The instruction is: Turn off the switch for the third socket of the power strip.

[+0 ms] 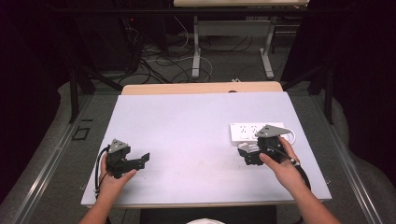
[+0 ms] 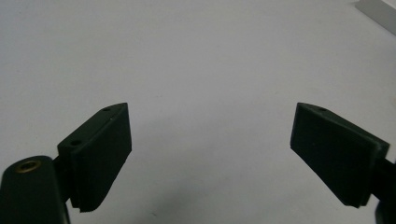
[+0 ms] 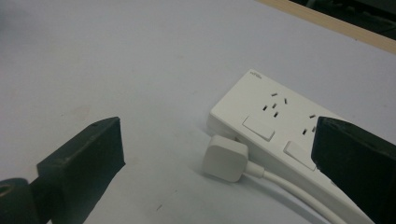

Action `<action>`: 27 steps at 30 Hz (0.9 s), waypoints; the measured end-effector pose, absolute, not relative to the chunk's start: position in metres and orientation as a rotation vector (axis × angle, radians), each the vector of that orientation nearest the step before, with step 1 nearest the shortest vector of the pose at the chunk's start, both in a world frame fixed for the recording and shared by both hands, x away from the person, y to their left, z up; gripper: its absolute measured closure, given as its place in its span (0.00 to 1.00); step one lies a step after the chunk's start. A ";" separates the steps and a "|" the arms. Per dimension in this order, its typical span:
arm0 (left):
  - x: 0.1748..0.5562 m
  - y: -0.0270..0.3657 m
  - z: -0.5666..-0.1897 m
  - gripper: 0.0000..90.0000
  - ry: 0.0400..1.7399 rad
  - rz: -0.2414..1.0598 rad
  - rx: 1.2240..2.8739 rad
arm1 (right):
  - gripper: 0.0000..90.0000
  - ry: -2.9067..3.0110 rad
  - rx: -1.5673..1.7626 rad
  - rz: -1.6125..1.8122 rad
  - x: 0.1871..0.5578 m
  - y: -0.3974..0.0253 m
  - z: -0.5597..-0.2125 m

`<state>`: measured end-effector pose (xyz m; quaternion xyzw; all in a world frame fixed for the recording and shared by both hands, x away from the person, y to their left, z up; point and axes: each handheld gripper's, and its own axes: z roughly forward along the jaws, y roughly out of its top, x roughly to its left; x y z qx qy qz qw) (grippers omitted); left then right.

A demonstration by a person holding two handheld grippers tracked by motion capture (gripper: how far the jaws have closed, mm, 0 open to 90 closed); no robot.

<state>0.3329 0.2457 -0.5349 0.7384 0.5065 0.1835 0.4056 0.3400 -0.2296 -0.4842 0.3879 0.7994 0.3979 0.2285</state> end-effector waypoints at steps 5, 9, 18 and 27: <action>0.333 0.245 -0.535 0.09 1.268 0.457 1.860 | 0.03 2.178 1.116 1.107 0.333 -0.239 -0.496; 0.333 0.245 -0.535 0.08 1.270 0.456 1.858 | 0.03 2.161 1.156 1.101 0.327 -0.247 -0.507; 0.333 0.243 -0.536 0.07 1.269 0.475 1.860 | 0.04 2.112 1.225 1.098 0.320 -0.267 -0.519; 0.333 0.243 -0.536 0.04 1.248 0.455 1.885 | 0.05 2.011 1.330 1.133 0.319 -0.287 -0.530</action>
